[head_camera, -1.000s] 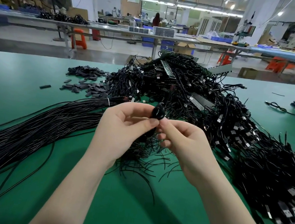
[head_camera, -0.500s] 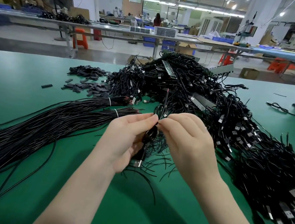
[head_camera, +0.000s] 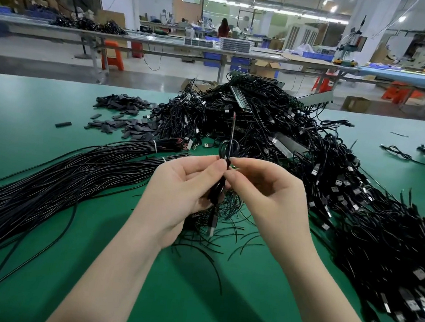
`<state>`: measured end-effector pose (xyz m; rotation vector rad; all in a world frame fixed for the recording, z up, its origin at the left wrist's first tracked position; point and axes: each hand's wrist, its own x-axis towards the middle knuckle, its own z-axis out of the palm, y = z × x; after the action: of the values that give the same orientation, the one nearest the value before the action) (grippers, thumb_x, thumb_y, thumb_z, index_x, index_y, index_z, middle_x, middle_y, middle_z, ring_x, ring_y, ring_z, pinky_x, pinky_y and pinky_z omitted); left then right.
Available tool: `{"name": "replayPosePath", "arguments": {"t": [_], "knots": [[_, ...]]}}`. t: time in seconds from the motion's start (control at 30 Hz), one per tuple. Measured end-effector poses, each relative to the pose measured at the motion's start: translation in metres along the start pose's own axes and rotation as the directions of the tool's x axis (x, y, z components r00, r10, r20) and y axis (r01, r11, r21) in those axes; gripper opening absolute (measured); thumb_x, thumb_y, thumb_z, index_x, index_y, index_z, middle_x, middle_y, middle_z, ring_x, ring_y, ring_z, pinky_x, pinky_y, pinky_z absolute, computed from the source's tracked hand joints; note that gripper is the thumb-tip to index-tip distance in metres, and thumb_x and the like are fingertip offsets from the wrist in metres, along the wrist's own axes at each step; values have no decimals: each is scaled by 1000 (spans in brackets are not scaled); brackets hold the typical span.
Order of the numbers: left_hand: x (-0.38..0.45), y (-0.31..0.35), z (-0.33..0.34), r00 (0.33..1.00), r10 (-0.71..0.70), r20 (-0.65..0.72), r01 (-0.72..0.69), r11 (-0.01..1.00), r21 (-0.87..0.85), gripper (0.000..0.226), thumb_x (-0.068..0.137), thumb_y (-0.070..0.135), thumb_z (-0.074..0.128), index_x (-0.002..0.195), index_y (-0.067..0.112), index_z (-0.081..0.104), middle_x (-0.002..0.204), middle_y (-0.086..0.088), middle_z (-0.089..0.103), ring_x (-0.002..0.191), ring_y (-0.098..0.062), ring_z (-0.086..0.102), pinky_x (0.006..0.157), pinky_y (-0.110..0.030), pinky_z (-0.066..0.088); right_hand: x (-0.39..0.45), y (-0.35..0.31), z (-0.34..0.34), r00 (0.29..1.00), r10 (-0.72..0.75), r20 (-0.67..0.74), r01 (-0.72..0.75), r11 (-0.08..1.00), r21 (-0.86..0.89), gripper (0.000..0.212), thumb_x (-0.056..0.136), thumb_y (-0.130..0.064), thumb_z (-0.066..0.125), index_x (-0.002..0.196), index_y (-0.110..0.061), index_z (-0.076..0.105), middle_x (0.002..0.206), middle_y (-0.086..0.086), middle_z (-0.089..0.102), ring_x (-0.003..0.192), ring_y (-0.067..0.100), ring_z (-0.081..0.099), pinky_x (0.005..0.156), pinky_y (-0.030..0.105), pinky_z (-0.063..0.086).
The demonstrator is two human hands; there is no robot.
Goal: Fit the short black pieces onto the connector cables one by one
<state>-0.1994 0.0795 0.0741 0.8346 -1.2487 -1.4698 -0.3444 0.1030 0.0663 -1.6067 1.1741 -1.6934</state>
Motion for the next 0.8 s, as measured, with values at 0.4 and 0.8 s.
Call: {"name": "replayPosePath", "arguments": {"t": [0.4,0.8], "knots": [[3,-6,-1,986,-121,110,136,981,-138,35,52,37,78,84,22,81,85,-3,76,63,-7,69,54,-16,55,2,13,0,915,289,281,-390,813,433,33,69,-25,79,102,-20,76,87,2,71,74,13,65,69,22,53],[4,-21,9,972,-234,7,232,967,108,31,97,42,53,111,17,65,98,-5,76,89,-16,74,69,-29,58,-8,15,-18,966,246,-77,-208,920,332,22,77,-16,75,99,-15,72,91,3,76,81,10,70,69,18,53]]}}
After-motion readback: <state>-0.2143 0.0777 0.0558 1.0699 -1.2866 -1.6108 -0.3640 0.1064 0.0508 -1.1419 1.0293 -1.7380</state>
